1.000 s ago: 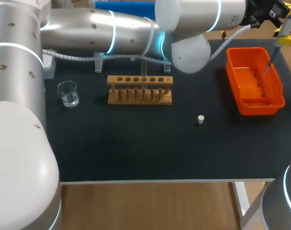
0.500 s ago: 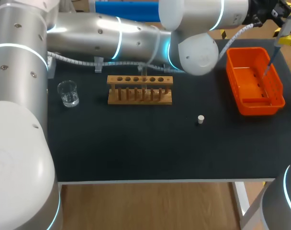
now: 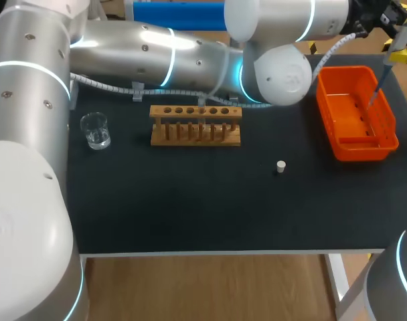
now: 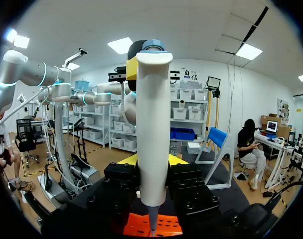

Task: Invert the test tube, pick up the pipette, mount the tip to pipette, aspirate from beaker and dispense into the tube, eject the tip, return the pipette, and cap with the stopper.

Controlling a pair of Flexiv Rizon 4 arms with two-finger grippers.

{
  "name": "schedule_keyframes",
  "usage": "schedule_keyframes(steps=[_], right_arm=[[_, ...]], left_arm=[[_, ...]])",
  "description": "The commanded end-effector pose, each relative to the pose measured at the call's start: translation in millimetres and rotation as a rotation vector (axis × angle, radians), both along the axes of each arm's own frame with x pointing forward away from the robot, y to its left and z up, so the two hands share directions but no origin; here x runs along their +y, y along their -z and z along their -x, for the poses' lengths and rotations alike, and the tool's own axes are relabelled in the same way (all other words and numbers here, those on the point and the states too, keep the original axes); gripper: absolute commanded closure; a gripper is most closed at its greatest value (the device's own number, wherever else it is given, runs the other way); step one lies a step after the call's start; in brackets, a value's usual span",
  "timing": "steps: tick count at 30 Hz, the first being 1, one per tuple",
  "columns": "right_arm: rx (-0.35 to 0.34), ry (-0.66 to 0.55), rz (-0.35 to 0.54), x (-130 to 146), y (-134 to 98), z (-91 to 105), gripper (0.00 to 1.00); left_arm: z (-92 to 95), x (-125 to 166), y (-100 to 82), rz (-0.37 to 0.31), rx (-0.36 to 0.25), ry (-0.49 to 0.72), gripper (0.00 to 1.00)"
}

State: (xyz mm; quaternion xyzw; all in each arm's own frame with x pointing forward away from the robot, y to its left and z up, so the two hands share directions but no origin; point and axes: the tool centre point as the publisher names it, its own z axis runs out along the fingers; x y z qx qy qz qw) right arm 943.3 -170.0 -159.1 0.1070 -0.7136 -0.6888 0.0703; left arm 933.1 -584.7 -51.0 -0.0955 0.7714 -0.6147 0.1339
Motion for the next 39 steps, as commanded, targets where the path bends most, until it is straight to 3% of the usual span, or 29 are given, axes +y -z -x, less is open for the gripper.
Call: schedule_keyframes(steps=[1, 39], right_arm=[[-0.002, 0.002, 0.004, 0.6, -1.3, 1.0, 1.00], [-0.002, 0.002, 0.004, 0.6, -1.3, 1.0, 1.00]], left_arm=[[-7.2, -2.9, 6.1, 0.010, 0.009, 0.047, 1.00], [-7.5, 0.1, 29.2, 0.009, 0.040, 0.041, 1.00]])
